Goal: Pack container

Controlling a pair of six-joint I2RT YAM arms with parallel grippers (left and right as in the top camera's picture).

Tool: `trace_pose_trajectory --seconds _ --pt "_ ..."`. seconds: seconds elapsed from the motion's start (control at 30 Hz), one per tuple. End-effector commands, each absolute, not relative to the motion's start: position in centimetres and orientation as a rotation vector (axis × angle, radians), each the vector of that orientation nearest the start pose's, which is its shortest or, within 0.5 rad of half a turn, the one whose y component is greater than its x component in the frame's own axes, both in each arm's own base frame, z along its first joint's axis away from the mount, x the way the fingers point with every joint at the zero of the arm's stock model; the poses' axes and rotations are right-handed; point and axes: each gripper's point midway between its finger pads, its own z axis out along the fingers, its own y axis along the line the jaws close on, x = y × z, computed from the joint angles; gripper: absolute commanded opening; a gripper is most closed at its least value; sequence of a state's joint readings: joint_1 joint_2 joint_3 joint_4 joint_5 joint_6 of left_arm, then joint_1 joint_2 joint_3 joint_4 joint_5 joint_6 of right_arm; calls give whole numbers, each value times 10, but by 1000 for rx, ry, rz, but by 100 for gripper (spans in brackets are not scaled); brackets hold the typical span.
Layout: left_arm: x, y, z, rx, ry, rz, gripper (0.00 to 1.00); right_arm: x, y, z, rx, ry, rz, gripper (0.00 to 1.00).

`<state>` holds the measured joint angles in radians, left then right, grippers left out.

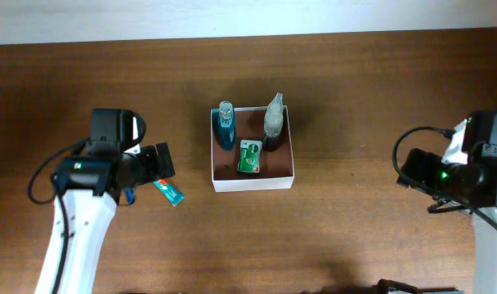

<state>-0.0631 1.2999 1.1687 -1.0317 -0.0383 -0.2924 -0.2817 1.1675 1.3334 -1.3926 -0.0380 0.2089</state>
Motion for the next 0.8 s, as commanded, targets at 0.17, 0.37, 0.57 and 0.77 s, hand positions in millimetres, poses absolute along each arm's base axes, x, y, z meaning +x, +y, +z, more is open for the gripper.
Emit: trace_pose_trajectory --seconds 0.17,0.37,0.57,0.77 --pt "308 -1 108 -762 2837 8 99 221 -59 194 725 2793 49 92" --pt "318 3 69 -830 2906 17 99 220 -59 177 735 2829 53 92" --pt "326 9 40 -913 2926 24 99 220 -59 173 736 2833 53 92" --pt "331 8 18 -923 2954 20 99 220 -59 173 736 2833 53 92"
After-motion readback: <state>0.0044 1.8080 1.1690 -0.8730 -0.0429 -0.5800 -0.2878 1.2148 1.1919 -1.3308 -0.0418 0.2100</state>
